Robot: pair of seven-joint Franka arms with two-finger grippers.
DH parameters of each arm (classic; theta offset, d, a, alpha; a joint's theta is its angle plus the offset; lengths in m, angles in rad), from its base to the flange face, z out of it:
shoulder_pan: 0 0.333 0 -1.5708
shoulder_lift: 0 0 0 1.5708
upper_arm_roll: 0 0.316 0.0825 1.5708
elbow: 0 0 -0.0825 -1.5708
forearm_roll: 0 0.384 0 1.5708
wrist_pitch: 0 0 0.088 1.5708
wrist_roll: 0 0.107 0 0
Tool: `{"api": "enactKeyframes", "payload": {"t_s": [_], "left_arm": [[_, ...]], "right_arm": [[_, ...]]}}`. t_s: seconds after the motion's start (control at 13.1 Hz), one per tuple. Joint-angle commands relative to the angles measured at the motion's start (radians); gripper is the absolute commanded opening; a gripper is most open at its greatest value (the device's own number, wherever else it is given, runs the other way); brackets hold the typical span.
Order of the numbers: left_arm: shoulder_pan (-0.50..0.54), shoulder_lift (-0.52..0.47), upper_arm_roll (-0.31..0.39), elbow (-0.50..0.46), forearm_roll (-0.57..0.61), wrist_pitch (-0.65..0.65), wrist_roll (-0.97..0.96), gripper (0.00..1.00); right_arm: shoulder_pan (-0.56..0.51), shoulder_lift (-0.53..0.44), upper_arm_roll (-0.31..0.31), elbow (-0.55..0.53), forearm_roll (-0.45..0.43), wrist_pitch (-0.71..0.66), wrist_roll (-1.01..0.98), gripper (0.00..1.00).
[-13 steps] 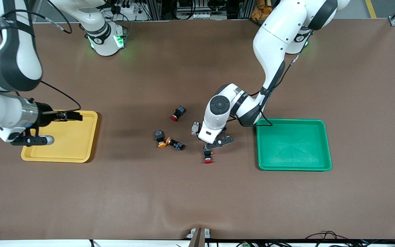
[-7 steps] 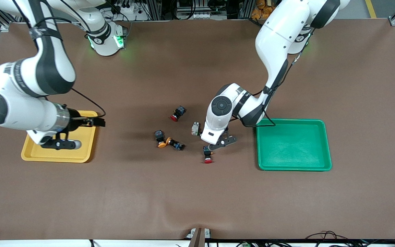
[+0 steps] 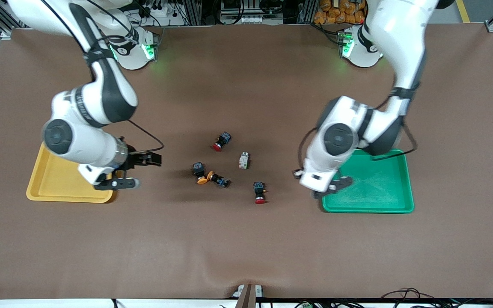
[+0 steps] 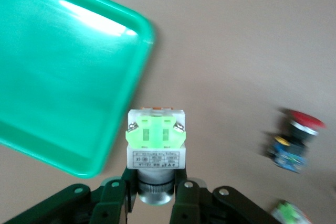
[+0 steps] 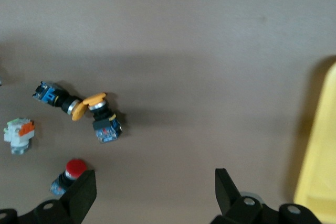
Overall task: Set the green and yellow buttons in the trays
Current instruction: 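Carry the button to the green tray while the right gripper reaches buttons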
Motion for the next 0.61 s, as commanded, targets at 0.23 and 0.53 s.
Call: {"api": "enactKeyframes", "payload": {"t_s": [0.23,0.53], "left_arm": [[0.193,-0.051,-0.013,-0.175,0.0,0.029,0.051,0.0],[0.267,-0.052,0.001,-0.209,0.029,0.086,0.051,0.0]], "right_arm": [[0.005,0.055,0.049,-0.099,-0.019,0.253,0.025,1.0],[0.027,0.12,0.081,-0.119,-0.035,0.386,0.117,1.0]]}}
